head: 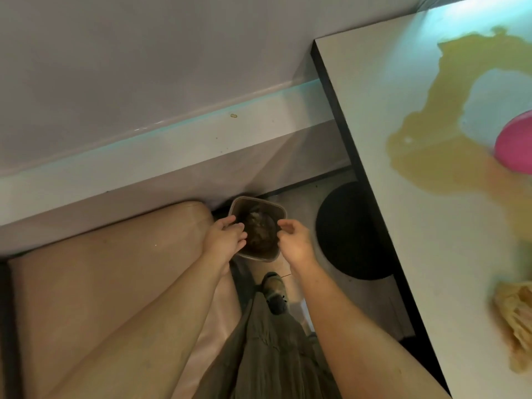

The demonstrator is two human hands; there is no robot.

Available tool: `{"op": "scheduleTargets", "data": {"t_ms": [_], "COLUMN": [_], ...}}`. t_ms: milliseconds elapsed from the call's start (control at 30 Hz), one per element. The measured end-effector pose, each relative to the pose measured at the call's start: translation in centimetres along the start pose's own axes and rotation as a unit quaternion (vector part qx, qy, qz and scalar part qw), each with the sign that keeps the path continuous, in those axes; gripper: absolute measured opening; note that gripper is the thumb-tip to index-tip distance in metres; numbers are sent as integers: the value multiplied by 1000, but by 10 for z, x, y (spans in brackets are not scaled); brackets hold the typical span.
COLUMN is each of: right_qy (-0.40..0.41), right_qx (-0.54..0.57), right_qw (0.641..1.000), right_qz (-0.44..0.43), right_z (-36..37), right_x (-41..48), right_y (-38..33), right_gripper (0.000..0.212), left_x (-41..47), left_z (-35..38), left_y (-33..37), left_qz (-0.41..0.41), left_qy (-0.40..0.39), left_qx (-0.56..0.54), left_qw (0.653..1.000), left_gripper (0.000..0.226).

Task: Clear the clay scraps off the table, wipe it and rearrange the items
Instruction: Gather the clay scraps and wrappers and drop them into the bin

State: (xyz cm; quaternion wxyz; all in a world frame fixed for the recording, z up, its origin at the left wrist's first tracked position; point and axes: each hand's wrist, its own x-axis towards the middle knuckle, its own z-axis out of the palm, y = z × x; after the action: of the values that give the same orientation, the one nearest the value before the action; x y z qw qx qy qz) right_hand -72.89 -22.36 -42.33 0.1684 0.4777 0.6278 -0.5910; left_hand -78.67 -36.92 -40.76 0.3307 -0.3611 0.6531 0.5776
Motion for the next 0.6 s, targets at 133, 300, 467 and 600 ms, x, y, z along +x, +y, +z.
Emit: {"op": "scheduleTargets", "data": {"t_ms": [133, 300, 467, 600], "right_qy": [-3, -26, -27, -1], "right_qx": [17, 31, 5, -24], "right_qw": [999, 997, 993, 985], "right_qz": [-32, -71, -119, -171], "right_z": [-10, -36, -71, -105], "right_x": [-31, -88, -148, -179], "right_y": [-27, -62, -110, -140], "right_gripper": [30, 27, 22, 21], "left_x": [-38, -103, -166, -208], "left_z": [-3, -10, -11, 3], "left_y": [15, 31, 65, 94], "left_qz": [47, 108, 155, 191], "left_qy": [5, -6, -34, -59], "left_qx": [30, 115, 151, 162], "left_qw": [998, 987, 976, 966], "left_gripper": [32, 24, 20, 19]}}
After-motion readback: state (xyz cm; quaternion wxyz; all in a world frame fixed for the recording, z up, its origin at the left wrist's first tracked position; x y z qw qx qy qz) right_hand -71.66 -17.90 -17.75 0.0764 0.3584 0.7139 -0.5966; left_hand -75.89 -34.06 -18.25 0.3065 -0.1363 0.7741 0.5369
